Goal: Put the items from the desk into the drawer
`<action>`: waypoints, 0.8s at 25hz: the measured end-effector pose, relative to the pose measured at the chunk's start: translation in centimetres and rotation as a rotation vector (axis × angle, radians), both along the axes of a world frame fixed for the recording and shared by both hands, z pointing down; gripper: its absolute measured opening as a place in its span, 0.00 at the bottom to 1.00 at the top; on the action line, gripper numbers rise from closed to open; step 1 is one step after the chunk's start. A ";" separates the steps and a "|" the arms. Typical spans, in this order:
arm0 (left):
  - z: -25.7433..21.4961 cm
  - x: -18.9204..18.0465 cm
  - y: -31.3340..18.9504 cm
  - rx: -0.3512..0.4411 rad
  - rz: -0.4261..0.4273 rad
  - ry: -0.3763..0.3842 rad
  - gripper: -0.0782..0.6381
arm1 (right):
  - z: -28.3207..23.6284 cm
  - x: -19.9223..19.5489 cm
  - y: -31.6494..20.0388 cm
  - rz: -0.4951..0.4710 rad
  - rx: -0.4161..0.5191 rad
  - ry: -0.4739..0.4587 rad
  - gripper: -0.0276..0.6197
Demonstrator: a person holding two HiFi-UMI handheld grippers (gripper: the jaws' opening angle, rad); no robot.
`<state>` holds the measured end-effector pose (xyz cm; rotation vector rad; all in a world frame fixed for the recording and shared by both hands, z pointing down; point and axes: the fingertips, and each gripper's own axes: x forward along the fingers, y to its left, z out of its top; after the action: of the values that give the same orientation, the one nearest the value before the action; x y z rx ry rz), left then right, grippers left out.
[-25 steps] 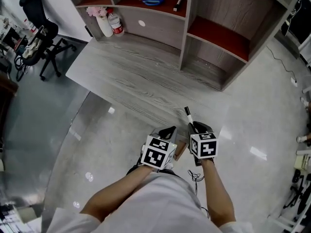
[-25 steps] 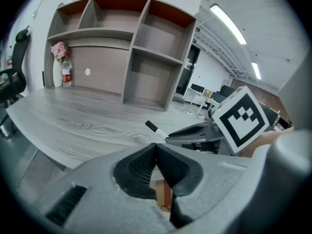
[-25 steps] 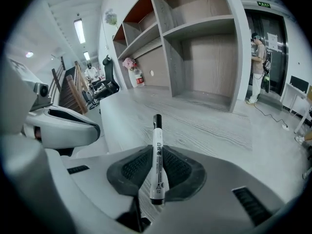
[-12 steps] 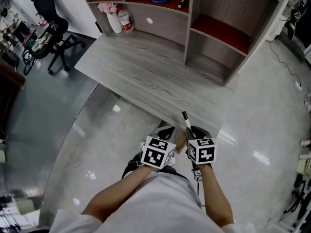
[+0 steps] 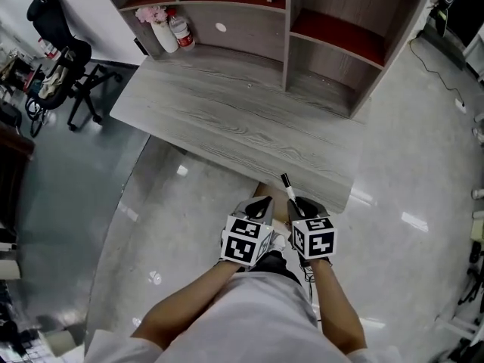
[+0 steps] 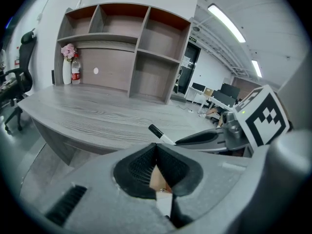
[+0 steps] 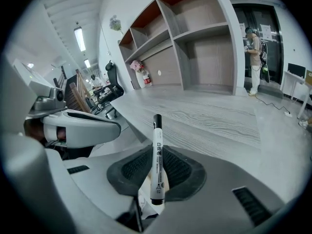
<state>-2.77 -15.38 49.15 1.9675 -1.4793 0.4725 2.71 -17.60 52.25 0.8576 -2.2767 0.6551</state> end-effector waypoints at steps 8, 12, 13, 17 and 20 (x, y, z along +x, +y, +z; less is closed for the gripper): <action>1.3 -2.7 2.2 -0.013 0.031 0.043 0.11 | 0.9 -2.0 3.2 0.075 -0.010 0.014 0.14; 2.0 -3.8 2.9 -0.013 0.051 0.062 0.12 | 1.6 -2.8 4.6 0.102 -0.011 0.032 0.14; 2.2 -4.0 3.1 -0.014 0.055 0.068 0.11 | 1.8 -3.0 4.9 0.109 -0.009 0.037 0.14; 3.0 -4.3 4.0 -0.018 0.083 0.082 0.11 | 2.6 -3.6 6.4 0.148 -0.011 0.041 0.14; 3.4 -4.7 4.4 -0.022 0.102 0.084 0.11 | 3.3 -4.0 7.0 0.168 -0.016 0.052 0.14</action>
<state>-7.47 -10.96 52.60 2.0275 -1.3215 0.4427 -1.29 -10.62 55.57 1.0540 -2.1666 0.7145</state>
